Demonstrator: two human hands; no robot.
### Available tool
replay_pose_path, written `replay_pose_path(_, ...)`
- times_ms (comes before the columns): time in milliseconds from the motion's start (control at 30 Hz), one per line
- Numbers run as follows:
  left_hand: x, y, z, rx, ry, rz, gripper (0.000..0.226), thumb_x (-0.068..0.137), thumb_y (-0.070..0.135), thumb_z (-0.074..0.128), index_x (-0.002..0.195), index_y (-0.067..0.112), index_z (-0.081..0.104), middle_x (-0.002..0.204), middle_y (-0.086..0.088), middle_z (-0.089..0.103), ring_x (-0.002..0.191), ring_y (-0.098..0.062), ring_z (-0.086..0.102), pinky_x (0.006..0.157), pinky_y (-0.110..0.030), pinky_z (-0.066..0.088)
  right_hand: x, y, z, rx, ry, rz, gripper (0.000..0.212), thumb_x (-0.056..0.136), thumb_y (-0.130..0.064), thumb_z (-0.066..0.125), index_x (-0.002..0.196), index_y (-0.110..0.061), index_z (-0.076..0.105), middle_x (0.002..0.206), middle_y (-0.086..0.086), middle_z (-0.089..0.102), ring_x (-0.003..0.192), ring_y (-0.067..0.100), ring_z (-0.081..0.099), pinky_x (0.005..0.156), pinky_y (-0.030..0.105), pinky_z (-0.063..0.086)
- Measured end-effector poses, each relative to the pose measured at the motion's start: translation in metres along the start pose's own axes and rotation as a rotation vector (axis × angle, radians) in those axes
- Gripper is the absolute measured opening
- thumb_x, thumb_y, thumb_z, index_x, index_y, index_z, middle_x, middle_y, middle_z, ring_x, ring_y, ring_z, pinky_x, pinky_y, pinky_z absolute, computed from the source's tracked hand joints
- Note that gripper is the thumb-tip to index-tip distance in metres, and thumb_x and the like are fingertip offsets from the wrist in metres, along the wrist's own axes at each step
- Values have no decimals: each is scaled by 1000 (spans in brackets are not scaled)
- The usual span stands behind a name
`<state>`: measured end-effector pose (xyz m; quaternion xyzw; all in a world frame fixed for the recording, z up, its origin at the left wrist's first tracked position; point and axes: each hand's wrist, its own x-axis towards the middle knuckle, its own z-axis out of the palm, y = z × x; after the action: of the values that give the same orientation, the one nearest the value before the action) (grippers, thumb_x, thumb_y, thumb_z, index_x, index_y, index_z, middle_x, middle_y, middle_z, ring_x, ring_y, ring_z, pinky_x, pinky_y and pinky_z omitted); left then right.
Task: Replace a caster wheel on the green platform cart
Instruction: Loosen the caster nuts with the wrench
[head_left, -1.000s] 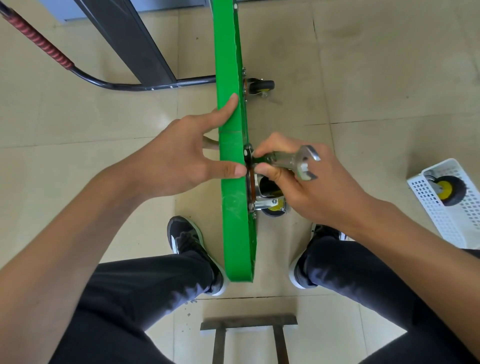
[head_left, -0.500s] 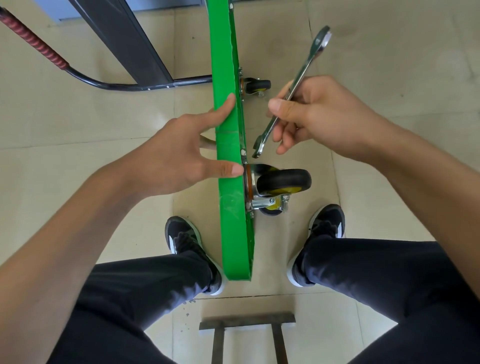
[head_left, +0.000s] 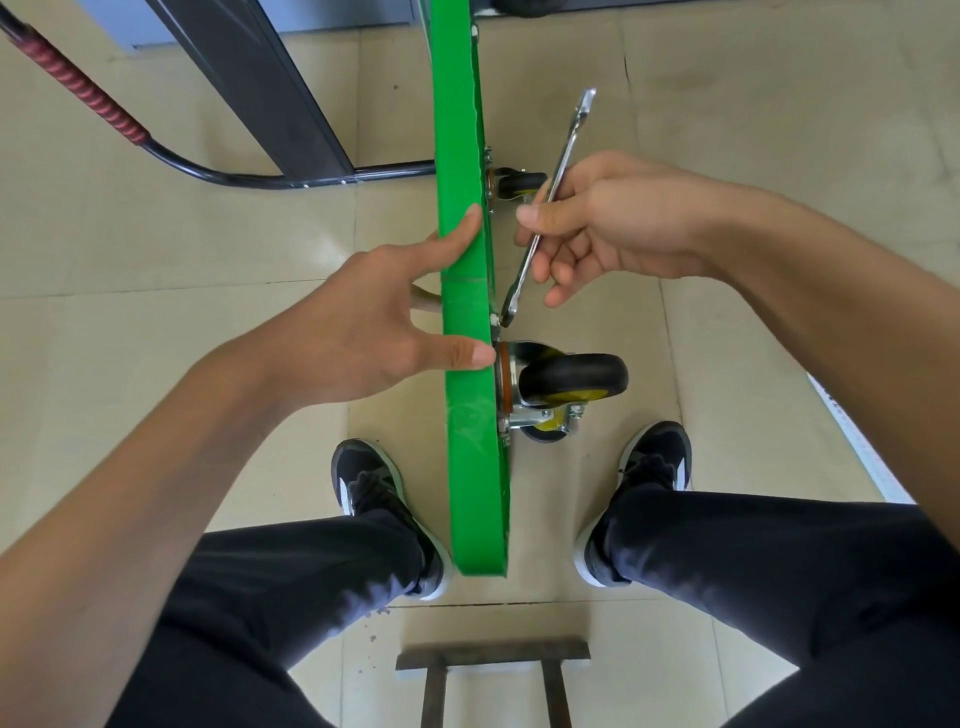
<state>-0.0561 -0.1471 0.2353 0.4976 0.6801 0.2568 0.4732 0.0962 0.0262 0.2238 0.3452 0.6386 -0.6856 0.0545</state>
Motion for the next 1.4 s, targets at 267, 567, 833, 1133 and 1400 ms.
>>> replay_pose_path(267, 0, 1, 0, -6, 1, -2, 109, 64, 42, 77, 156, 40, 19, 156, 21, 36, 120, 8, 52, 83, -5, 48, 11, 0, -8, 46, -41, 25, 18, 102, -20, 54, 100, -2, 59, 71, 10, 64, 53, 14, 57, 65, 32, 60)
replay_pose_path(567, 1, 1, 1, -24, 8, 2, 107, 66, 38, 78, 155, 39, 20, 154, 21, 38, 115, 21, 47, 80, -4, 46, 20, -1, 0, 43, -89, 32, 19, 101, -23, 56, 101, -4, 58, 71, 9, 63, 53, 13, 56, 67, 32, 60)
replay_pose_path(833, 1, 2, 1, -24, 17, 2, 107, 64, 37, 78, 155, 38, 21, 153, 20, 40, 109, 27, 46, 78, -2, 45, 25, 2, 7, 55, -55, 28, 36, 103, -23, 53, 126, 5, 55, 72, 9, 62, 58, 15, 56, 67, 31, 60)
replay_pose_path(1133, 1, 2, 1, -30, 18, 4, 108, 63, 37, 79, 155, 38, 22, 153, 20, 40, 110, 26, 47, 82, -5, 48, 34, 10, 20, 91, 16, 24, 39, 106, -27, 47, 127, 5, 55, 63, 3, 54, 51, 11, 48, 58, 29, 55)
replay_pose_path(1400, 2, 3, 0, -15, 15, 5, 108, 64, 38, 78, 155, 39, 21, 152, 21, 42, 109, 27, 46, 81, -4, 48, 31, 20, 27, 147, 99, -26, 41, 106, -30, 48, 126, 5, 53, 61, 2, 51, 53, 13, 42, 55, 29, 51)
